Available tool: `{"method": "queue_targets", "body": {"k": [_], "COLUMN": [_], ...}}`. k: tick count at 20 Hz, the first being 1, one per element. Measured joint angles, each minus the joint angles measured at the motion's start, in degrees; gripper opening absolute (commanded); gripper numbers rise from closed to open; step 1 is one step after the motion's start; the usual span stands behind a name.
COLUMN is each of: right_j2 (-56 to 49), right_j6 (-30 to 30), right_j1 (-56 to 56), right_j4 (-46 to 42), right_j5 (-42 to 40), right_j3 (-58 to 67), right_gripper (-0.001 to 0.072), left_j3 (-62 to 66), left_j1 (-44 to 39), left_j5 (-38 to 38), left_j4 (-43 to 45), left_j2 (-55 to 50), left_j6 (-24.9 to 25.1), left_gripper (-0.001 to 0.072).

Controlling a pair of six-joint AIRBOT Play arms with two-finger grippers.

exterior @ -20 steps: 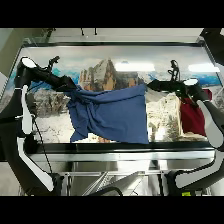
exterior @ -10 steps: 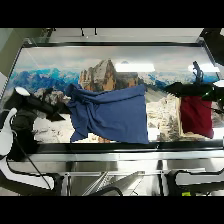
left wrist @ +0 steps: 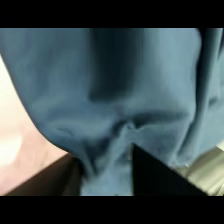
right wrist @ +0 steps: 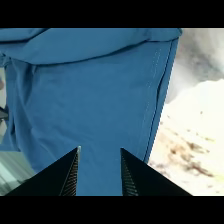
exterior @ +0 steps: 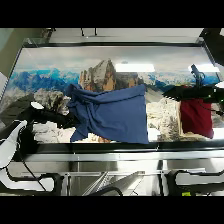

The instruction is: Fold the shirts.

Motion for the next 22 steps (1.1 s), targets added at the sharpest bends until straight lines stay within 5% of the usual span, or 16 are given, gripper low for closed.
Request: {"method": "queue_targets", "body": {"k": [4,22], "right_j2": [0.0,2.9], "right_j6": [0.0,7.1], "right_j1": [0.0,8.3], "right_j4": [0.0,-9.1], "right_j5": [1.3,-4.4], "right_j3": [-1.2,-33.5], "right_gripper": [0.0296,0.0296], "left_j3": [4.3,11.3], "left_j1": [-1.0,11.0], "left_j5": [0.2,-11.0], "left_j4": [-0.2,4.7], "left_j2": [0.2,0.3], "left_j6": [0.2,1.5], "left_gripper": [0.0019,0.0019]}}
